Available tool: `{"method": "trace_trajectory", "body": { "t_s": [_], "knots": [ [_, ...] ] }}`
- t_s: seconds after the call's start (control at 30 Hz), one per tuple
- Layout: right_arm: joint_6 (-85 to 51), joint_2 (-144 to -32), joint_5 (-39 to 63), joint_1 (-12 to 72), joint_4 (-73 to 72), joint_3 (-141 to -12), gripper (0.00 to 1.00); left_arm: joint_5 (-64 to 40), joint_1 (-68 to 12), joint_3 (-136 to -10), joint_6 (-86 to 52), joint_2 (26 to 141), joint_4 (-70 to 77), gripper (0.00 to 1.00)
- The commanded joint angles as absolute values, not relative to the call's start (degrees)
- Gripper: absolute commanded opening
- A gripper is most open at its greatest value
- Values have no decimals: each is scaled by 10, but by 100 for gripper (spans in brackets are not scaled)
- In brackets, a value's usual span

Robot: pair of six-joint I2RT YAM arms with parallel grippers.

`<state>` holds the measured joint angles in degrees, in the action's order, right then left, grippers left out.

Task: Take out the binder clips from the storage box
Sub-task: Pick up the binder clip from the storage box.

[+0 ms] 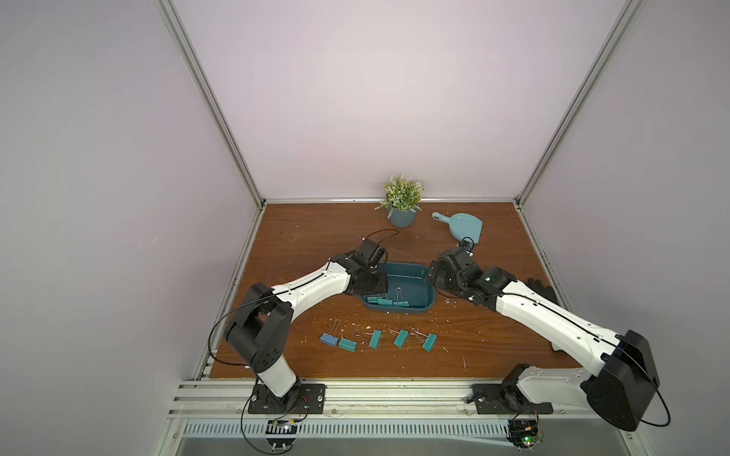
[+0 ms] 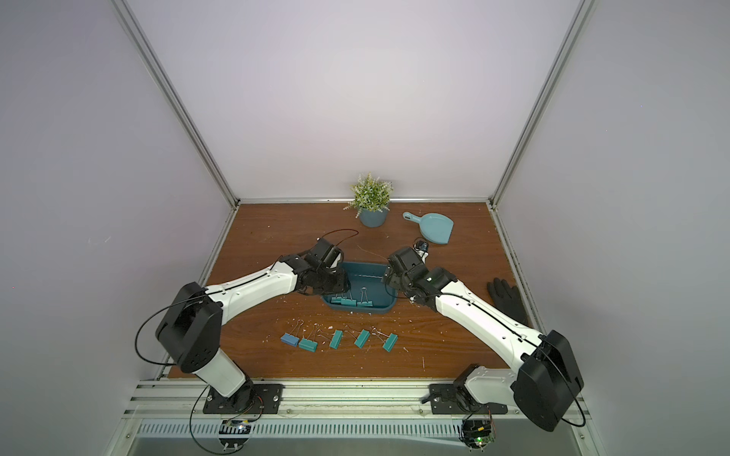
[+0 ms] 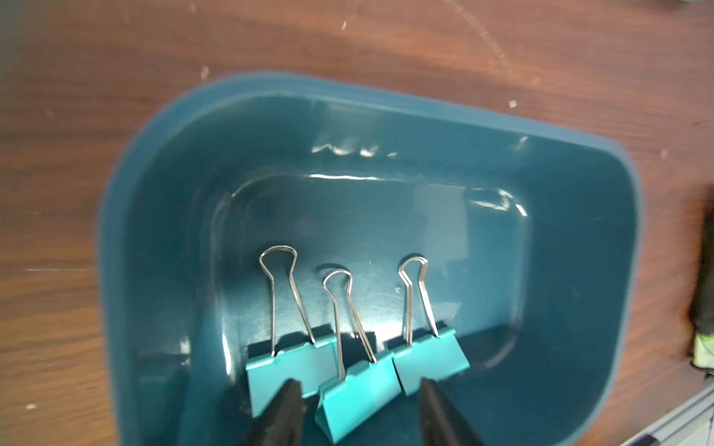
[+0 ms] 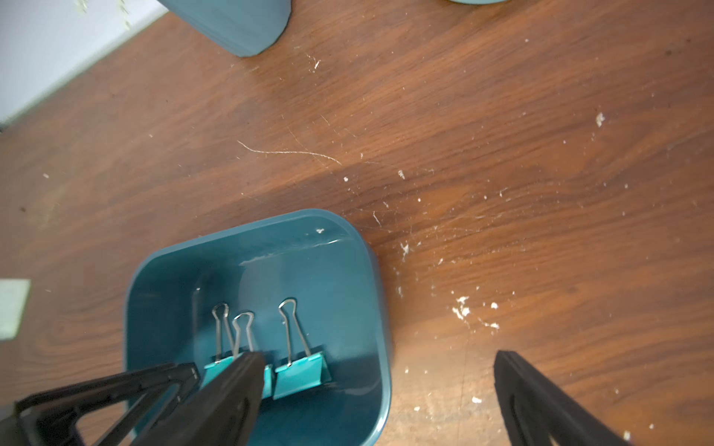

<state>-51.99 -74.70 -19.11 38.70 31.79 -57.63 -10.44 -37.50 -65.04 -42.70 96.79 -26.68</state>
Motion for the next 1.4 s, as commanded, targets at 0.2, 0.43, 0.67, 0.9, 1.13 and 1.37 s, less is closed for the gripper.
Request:
{"method": "trace_trajectory", "body": {
  "t_s": [0.2,0.43,0.67,0.9,1.13,1.37],
  "knots": [
    [-436,-765,-155,350,305,-605,99,-87,-380,-719,-475,1072,-302,44],
    [-424,-764,-141,336,307,-601,99,-62,-380,-747,-480,1117,-309,44],
    [-422,-765,-133,331,304,-599,99,-68,-382,-792,-454,1142,-285,45],
    [-423,-773,-126,330,302,-600,99,-79,-382,-794,-456,1137,-250,45],
    [-425,-771,-117,330,290,-591,99,-16,-382,-764,-494,1086,-307,43],
    [-420,-774,-107,330,282,-591,99,9,-380,-748,-537,1084,-360,51]
  ]
}}
